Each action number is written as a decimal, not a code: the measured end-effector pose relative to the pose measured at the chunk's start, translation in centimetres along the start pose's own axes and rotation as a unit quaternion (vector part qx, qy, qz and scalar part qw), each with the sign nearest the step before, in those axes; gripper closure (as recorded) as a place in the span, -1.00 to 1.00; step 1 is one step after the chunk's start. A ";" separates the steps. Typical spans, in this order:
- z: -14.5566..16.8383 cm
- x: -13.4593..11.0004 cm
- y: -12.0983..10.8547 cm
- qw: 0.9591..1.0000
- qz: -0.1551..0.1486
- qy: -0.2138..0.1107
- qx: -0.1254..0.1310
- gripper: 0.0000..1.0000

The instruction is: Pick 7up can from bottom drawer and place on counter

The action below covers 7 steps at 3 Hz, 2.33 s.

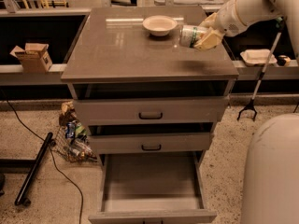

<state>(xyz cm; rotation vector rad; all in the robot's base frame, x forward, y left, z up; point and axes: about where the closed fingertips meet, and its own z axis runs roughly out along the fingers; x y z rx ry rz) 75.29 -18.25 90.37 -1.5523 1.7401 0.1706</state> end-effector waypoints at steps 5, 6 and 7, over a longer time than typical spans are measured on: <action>6.7 0.2 -1.0 0.994 0.071 -0.075 -0.036 -1.00; 5.9 0.4 -1.4 0.993 0.071 -0.084 -0.028 -1.00; 2.7 0.8 -2.5 0.994 0.067 -0.091 0.002 -1.00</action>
Offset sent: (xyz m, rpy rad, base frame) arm 0.0512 0.0180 -0.0289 0.1866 0.0937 -0.0211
